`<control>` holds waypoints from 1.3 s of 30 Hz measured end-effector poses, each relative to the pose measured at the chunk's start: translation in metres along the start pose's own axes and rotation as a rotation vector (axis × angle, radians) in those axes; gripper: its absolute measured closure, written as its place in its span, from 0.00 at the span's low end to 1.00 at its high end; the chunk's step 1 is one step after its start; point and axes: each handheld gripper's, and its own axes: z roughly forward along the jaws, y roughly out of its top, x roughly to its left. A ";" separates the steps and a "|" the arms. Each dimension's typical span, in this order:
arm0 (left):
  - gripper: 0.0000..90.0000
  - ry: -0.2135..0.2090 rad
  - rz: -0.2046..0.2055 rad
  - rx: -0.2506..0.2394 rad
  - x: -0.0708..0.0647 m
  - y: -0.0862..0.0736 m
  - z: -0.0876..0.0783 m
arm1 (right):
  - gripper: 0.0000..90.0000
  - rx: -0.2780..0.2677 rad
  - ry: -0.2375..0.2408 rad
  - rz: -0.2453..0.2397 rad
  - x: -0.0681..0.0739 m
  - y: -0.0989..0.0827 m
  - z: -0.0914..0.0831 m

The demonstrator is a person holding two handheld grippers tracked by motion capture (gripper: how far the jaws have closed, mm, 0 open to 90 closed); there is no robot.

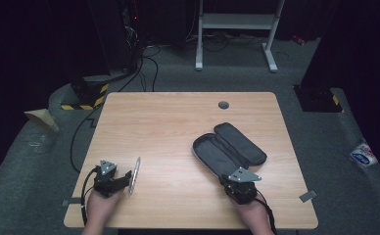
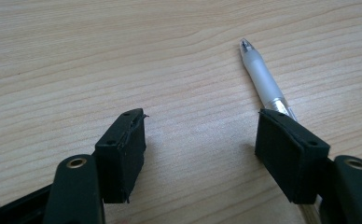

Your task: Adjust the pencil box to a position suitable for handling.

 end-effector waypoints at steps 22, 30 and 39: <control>0.37 -0.001 0.001 0.000 0.000 0.000 0.000 | 0.55 -0.086 -0.236 0.255 -0.047 -0.009 -0.034; 0.37 -0.001 0.000 -0.001 0.000 0.000 0.000 | 0.53 -0.018 -0.225 0.307 -0.050 -0.015 -0.019; 0.37 -0.001 0.000 -0.001 0.000 0.000 0.000 | 0.55 0.017 -0.224 0.311 -0.052 -0.018 -0.013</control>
